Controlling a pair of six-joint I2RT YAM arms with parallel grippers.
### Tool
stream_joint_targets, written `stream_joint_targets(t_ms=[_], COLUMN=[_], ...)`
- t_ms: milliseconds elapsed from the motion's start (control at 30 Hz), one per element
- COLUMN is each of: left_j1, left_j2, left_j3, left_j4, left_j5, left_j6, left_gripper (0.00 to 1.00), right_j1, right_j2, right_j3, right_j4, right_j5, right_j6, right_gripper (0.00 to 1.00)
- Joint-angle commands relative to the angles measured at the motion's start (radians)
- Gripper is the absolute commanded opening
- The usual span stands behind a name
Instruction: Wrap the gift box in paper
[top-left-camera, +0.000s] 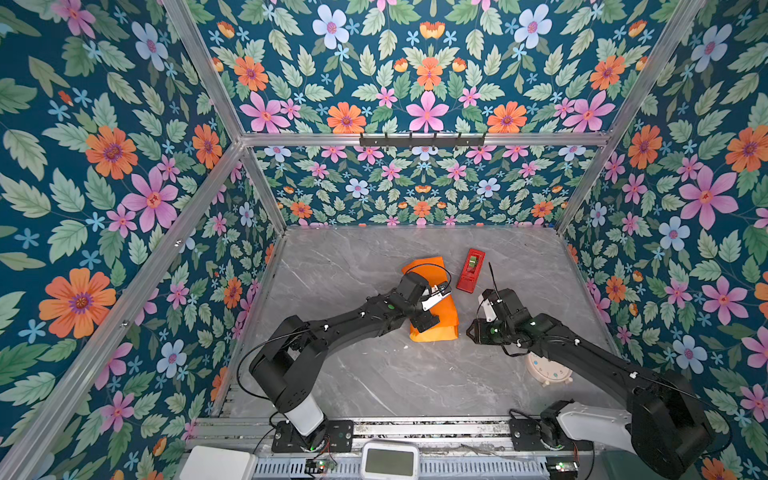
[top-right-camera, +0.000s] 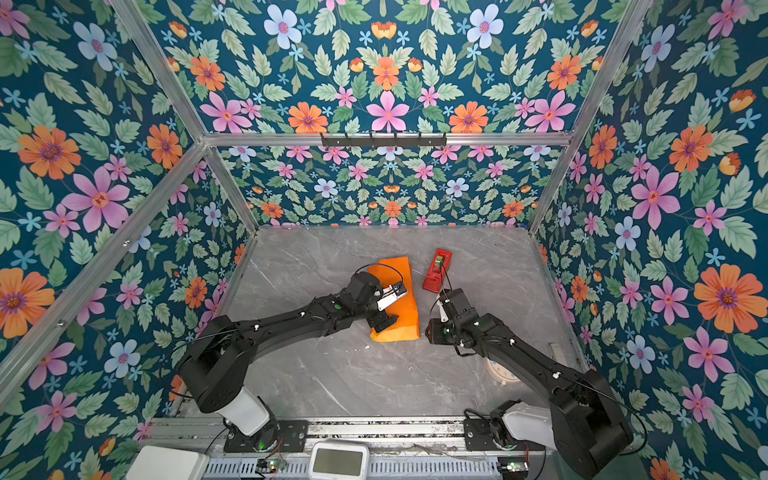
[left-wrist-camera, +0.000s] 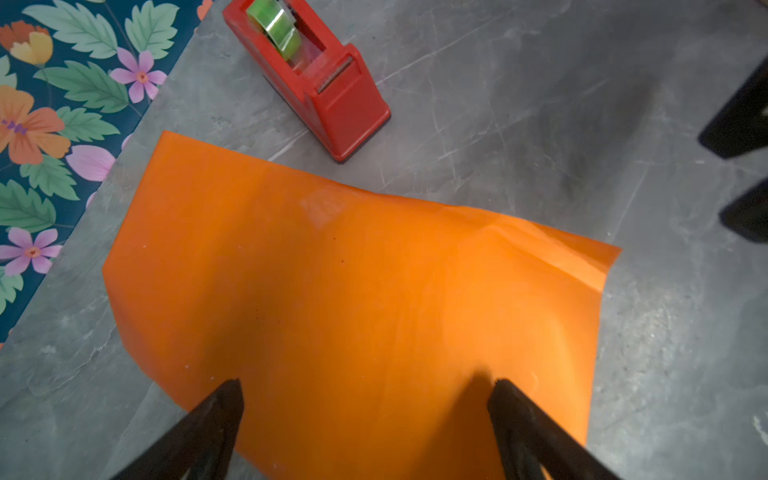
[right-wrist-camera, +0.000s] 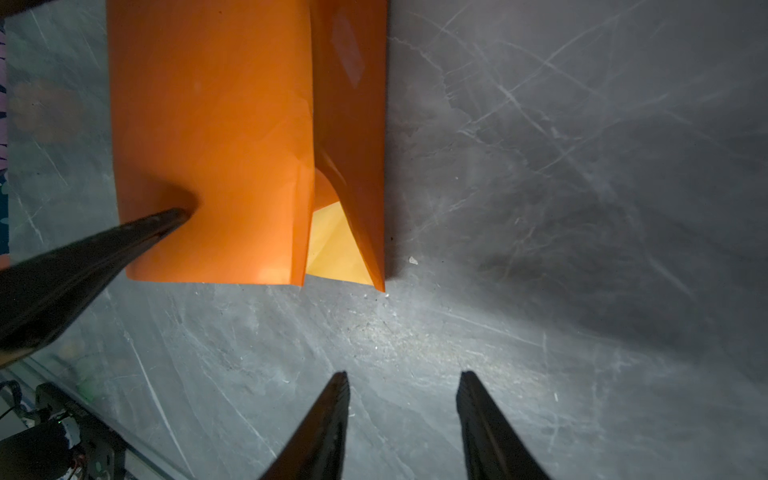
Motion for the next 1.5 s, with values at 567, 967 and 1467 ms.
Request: stream_joint_targets(t_ms=[567,967,1467], left_j1=[0.011,0.009,0.081], left_j2=[0.037,0.029,-0.219], left_j3=[-0.127,-0.14,-0.365], left_j4=[0.176,0.185,0.318], left_j5=[-0.128,-0.1,-0.102], left_j6=[0.181,0.158,-0.271], left_gripper=[0.95,0.95,0.97], right_j1=[0.015,0.034,0.034], right_j2=[0.227,0.369,0.403], right_j3=[0.072,0.101,0.113], right_j4=[0.307,0.391,0.401], right_j5=[-0.062,0.043,0.058], right_j6=[0.084,0.05,0.052], right_gripper=[0.52,0.43,0.36])
